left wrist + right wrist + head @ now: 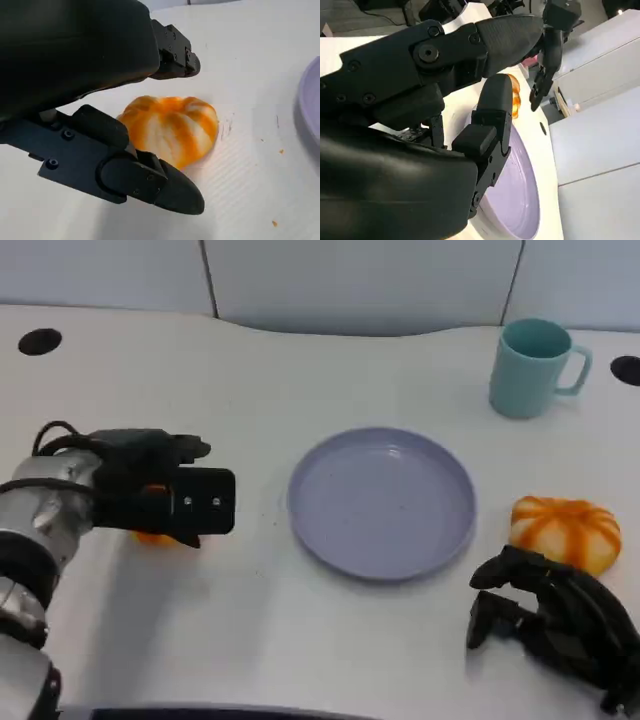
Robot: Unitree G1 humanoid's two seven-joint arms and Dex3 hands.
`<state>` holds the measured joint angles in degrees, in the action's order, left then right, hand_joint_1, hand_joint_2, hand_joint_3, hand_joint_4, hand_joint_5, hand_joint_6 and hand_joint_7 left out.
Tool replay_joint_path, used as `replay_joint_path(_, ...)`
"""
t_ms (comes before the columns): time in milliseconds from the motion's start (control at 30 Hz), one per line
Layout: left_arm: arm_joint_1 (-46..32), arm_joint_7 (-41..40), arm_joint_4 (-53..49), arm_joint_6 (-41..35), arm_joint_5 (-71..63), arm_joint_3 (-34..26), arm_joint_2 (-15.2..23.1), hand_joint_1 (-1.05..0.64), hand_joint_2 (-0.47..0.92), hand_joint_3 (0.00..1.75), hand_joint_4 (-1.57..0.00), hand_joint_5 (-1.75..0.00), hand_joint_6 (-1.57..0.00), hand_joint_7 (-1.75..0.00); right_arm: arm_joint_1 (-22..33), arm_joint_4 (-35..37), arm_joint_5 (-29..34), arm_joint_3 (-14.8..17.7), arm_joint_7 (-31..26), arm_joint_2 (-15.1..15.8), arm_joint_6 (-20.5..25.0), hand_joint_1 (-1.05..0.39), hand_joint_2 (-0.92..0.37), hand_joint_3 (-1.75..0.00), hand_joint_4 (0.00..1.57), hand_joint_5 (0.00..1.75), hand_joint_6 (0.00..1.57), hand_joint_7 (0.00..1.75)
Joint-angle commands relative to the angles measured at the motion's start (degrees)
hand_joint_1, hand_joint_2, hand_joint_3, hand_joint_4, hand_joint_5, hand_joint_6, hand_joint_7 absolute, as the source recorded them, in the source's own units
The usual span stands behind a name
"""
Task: Grasp the bread from the table and place it into the plate.
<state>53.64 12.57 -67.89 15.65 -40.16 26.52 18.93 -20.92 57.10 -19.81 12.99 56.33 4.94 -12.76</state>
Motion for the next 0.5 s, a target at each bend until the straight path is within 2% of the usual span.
replay_joint_path(33, 1.8, -0.6, -2.1, -1.0, -0.1, 1.2, -0.7, -0.96, 0.86, 0.0, 0.0, -0.27, -0.2, -0.04, 2.3, -0.1, 0.6, -0.5, -0.6, 0.2, 1.9, -0.48, -0.92, -0.15, 0.63, 1.53, 0.75, 0.88)
replay_joint_path(500, 3.3, -0.9, -6.2, -8.3, -2.0, 5.6, -4.1, -0.94, 0.83, 0.0, 0.0, -0.18, -0.2, -0.04, 3.3, -1.2, 0.2, -0.4, -1.1, -0.1, 2.4, -0.5, -0.92, -0.13, 0.64, 1.5, 0.78, 0.86)
